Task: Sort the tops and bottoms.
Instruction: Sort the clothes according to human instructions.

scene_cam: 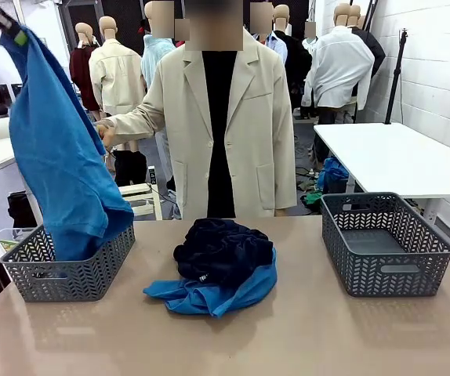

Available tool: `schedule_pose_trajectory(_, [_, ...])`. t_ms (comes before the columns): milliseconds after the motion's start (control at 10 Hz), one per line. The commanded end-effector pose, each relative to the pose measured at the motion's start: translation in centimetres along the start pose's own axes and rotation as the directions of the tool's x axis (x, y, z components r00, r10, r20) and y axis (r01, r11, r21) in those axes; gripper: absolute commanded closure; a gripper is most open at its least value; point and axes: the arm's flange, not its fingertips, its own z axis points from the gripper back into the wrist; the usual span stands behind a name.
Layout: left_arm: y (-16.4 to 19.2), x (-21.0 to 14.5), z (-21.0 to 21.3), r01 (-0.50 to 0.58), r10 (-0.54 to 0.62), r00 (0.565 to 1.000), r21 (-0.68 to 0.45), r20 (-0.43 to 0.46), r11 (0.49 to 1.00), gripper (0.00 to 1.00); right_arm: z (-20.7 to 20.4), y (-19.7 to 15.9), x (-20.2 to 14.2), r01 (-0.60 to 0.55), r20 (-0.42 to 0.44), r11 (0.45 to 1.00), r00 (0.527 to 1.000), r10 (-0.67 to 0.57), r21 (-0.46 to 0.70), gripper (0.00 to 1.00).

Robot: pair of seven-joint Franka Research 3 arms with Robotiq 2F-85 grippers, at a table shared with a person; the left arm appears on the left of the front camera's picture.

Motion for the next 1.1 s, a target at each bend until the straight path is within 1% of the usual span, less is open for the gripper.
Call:
schedule_pose_trajectory(0, [5.3,0.4,-5.8,-0.094,0.082,0.982,-0.067,-0.167,0.993,1.00,-0.1,0.1,-0.2,0.012,-0.008,1.000,1.000,-0.012,0.005,0.00])
schedule_pose_trajectory(100, [6.4,-0.9,-8.4,-0.122,0.095,0.971,-0.117,-0.219,0.986,1.00,-0.1,0.1,-0.2,0.012,-0.008,1.000,1.000,-0.012,0.005,0.00])
schedule_pose_trajectory(200, [6.8,-2.5,-10.8,-0.122,0.073,0.965,-0.181,-0.252,0.976,1.00,-0.1,0.1,-0.2,0.012,-0.008,1.000,1.000,-0.012,0.005,0.00])
schedule_pose_trajectory(300, [6.9,-3.9,-13.5,-0.141,0.074,0.962,-0.247,-0.263,0.959,1.00,-0.1,0.1,-0.2,0.012,-0.008,1.000,1.000,-0.012,0.005,0.00])
schedule_pose_trajectory(400, [6.6,-5.3,-16.5,-0.183,0.083,0.950,-0.320,-0.300,0.929,1.00,-0.1,0.1,-0.2,0.012,-0.008,1.000,1.000,-0.012,0.005,0.00])
schedule_pose_trajectory(500, [4.1,-6.7,-19.6,-0.167,0.012,0.945,-0.453,-0.326,0.876,1.00,-0.1,0.1,-0.2,0.012,-0.008,1.000,1.000,-0.012,0.005,0.00])
schedule_pose_trajectory(600, [1.9,-7.7,-22.0,-0.181,-0.020,0.928,-0.495,-0.373,0.850,1.00,-0.1,0.1,-0.2,0.012,-0.008,1.000,1.000,-0.012,0.005,0.00])
schedule_pose_trajectory(700, [0.4,-8.9,-23.8,-0.196,-0.049,0.914,-0.545,-0.402,0.815,1.00,-0.1,0.1,-0.2,0.012,-0.008,1.000,1.000,-0.012,0.005,0.00])
schedule_pose_trajectory(800, [-1.0,-10.4,-25.7,-0.246,-0.048,0.896,-0.584,-0.441,0.773,1.00,-0.1,0.1,-0.2,0.012,-0.008,1.000,1.000,-0.012,0.005,0.00])
schedule_pose_trajectory(900, [-1.6,-12.3,-28.1,-0.299,-0.030,0.870,-0.574,-0.492,0.762,1.00,-0.1,0.1,-0.2,0.012,-0.008,1.000,1.000,-0.012,0.005,0.00])
schedule_pose_trajectory(1000, [-2.3,-14.3,-29.8,-0.316,-0.040,0.859,-0.591,-0.510,0.743,1.00,-0.1,0.1,-0.2,0.012,-0.008,1.000,1.000,-0.012,0.005,0.00])
